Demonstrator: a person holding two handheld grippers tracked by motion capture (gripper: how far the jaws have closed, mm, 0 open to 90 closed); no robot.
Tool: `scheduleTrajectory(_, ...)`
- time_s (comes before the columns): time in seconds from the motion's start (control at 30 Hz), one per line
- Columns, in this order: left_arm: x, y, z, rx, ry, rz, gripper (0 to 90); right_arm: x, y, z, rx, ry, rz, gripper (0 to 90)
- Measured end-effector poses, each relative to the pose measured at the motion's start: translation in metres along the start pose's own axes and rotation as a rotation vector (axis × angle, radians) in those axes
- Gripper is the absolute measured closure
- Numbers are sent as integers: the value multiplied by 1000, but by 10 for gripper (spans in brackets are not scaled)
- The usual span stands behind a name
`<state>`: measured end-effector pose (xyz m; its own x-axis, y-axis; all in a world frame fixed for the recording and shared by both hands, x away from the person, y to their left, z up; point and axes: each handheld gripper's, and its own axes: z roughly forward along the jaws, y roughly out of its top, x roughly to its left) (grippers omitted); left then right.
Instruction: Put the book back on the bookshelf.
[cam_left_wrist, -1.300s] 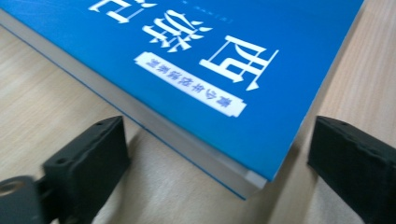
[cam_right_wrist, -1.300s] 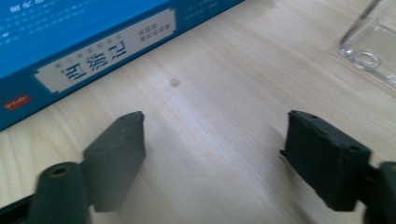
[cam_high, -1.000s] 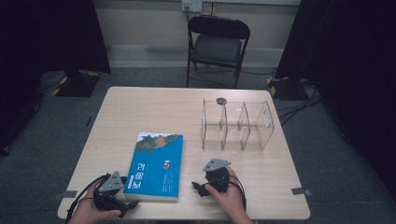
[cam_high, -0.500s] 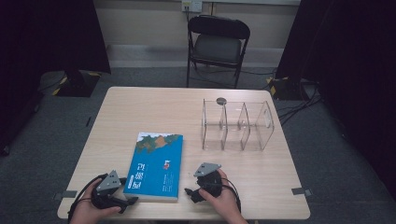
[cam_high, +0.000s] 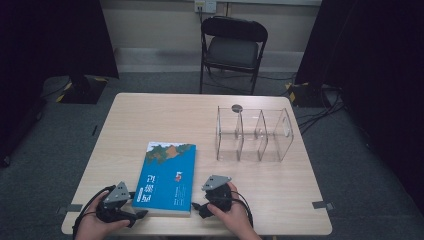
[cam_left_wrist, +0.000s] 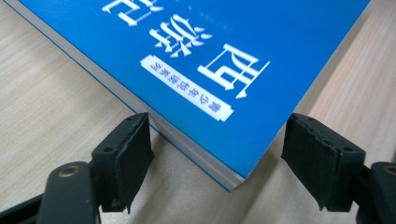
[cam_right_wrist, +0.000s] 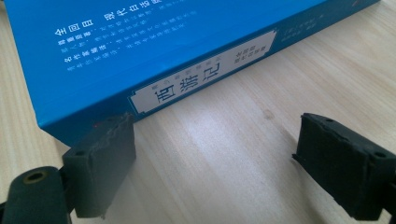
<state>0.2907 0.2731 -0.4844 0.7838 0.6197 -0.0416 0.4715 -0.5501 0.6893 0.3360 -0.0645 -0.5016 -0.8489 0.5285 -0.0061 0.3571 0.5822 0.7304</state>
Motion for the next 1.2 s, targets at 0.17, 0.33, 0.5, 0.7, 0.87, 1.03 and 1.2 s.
scheduleTrajectory(0.17, -1, 4, -7, -39, 3, -10, 244, 0, 0, 0, 0, 0, 0, 111)
scheduleTrajectory(0.33, -2, 7, -7, -49, 12, -19, 245, 0, 0, 0, 0, 0, 0, 111)
scheduleTrajectory(0.5, -3, 13, -12, -73, 20, -19, 248, 1, 0, -2, 0, 5, 3, 139)
scheduleTrajectory(0.7, -3, 17, -13, -79, 15, -30, 248, 7, 9, -16, -37, 61, -10, 136)
scheduleTrajectory(0.87, -2, 20, -14, -82, 20, -23, 248, 17, 18, -18, -98, 148, 52, 138)
scheduleTrajectory(1.03, -3, 20, -14, -80, 16, -37, 248, 29, 26, -10, -113, 168, 33, 136)
scheduleTrajectory(1.2, -3, 21, -14, -83, 16, -41, 248, 42, 35, -2, -127, 189, -3, 172)
